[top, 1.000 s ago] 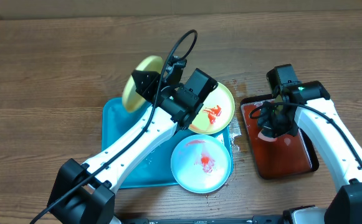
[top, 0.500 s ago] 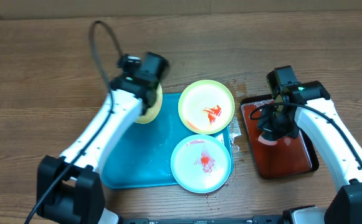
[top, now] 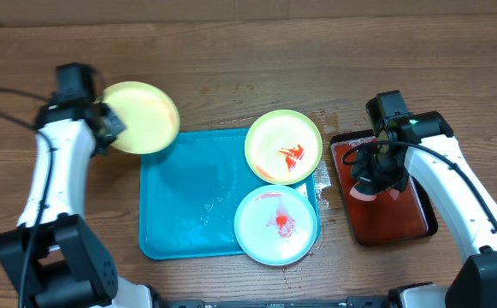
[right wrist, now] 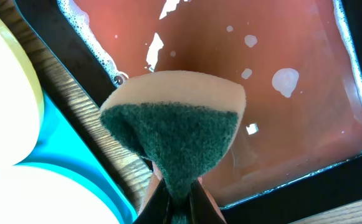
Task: Clean dirty plates on tray and stack at the side
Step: 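Lift the left yellow plate and carry it left off the tray, then release the yellow plate on the table and raise the left gripper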
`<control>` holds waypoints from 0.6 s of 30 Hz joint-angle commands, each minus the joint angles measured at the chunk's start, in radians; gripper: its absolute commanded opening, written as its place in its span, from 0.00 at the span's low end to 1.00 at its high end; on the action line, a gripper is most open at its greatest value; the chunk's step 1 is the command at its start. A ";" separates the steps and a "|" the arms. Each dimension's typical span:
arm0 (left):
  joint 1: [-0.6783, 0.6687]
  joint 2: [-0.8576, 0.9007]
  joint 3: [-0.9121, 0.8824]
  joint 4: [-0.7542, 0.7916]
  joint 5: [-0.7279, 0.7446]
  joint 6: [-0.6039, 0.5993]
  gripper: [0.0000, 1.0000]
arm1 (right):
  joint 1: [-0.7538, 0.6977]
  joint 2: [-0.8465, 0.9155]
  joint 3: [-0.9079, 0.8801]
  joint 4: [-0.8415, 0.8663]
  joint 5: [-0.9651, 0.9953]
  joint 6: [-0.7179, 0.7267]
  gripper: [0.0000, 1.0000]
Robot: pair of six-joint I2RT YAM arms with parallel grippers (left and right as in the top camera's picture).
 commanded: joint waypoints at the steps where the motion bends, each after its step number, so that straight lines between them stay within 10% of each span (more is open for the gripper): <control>1: 0.098 -0.008 0.015 0.010 0.078 -0.038 0.04 | -0.003 -0.029 0.002 0.003 -0.010 0.000 0.04; 18: 0.412 0.117 0.014 0.041 0.108 0.007 0.04 | -0.003 -0.029 0.002 0.002 -0.010 0.000 0.04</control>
